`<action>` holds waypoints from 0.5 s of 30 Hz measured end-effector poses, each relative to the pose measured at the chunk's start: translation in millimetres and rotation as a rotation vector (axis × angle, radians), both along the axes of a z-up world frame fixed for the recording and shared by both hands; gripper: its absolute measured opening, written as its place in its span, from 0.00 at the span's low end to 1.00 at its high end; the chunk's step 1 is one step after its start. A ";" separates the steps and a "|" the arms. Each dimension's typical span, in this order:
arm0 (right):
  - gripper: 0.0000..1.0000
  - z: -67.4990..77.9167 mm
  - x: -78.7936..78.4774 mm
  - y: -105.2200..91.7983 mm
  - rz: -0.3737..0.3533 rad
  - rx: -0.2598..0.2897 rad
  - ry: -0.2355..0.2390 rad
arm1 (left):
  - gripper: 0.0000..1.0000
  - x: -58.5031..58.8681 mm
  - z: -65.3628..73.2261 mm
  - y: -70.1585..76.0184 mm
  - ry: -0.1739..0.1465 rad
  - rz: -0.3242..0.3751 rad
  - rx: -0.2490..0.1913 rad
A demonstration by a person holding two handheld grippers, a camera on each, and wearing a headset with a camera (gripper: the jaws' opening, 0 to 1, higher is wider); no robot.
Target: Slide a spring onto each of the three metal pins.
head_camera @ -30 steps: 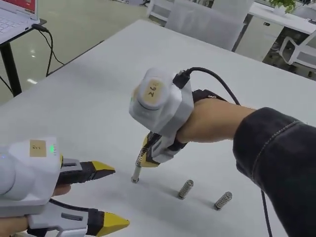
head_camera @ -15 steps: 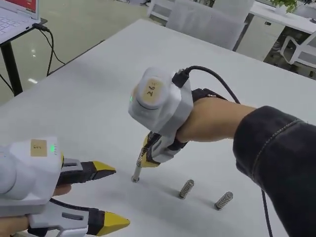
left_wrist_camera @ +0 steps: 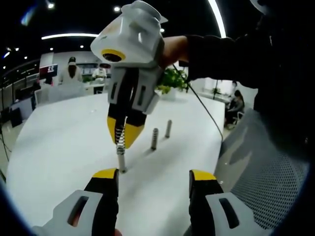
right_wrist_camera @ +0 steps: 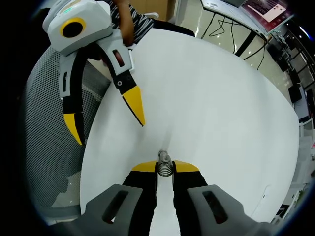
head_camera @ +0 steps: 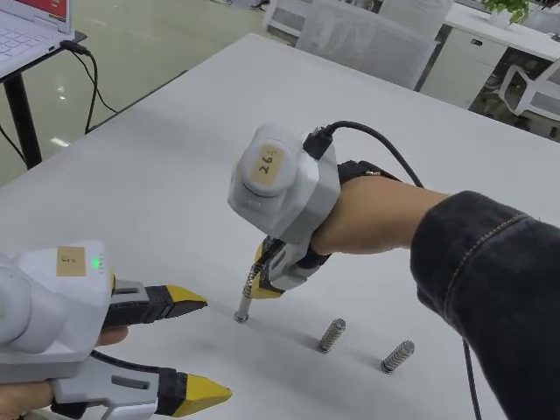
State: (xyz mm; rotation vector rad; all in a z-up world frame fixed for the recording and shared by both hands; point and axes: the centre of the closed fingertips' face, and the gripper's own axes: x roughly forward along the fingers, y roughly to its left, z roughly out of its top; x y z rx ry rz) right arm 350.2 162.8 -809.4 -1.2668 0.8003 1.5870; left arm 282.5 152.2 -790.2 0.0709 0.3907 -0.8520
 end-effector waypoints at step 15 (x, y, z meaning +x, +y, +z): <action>0.08 -17.3 -0.8 -1.5 -0.015 -0.024 0.014 | 0.52 -0.1 -1.1 -0.2 0.004 0.001 0.003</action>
